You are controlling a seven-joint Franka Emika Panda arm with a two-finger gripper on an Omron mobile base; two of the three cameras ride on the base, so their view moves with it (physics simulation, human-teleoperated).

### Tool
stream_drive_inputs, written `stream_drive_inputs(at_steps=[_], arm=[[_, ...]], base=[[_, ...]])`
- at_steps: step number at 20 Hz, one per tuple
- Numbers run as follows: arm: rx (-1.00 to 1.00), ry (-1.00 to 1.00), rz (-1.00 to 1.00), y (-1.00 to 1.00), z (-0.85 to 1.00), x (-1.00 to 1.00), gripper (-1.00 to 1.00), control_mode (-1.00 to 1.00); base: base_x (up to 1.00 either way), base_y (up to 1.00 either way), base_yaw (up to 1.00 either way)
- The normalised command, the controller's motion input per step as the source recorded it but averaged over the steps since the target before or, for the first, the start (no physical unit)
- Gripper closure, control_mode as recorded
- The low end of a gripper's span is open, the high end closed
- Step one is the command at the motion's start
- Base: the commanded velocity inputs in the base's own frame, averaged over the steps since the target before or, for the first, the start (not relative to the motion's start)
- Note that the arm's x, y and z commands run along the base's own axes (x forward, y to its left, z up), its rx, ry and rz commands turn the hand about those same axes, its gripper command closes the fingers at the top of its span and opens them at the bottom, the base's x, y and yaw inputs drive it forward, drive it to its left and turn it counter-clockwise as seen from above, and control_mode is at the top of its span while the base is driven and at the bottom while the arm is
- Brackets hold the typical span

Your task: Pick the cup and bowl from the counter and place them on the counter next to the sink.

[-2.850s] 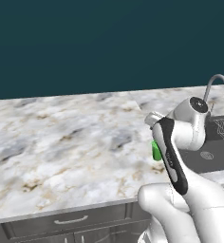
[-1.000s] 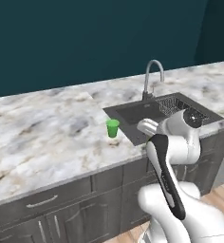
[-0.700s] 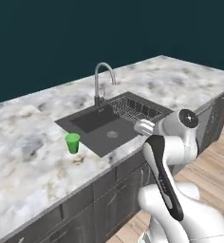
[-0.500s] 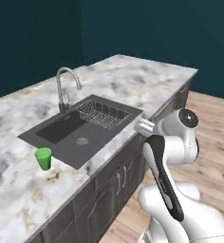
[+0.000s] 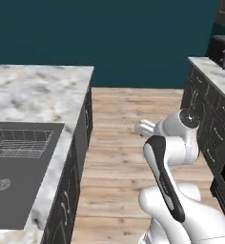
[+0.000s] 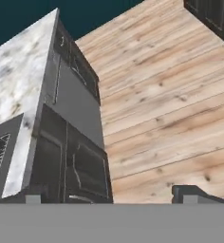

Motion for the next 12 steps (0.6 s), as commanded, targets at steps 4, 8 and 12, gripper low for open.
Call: stream_drive_inputs(at_steps=[4,8,12], arm=[[0.00,0.00,0.00,0.00,0.00,0.00,-1.00,1.00],[0.00,0.00,0.00,0.00,0.00,0.00,-1.00,1.00],[0.00,0.00,0.00,0.00,0.00,0.00,-1.00,1.00]], base=[[0.13,-0.21,-0.87],[0.17,-0.06,-0.88],[0.35,0.00,-0.85]])
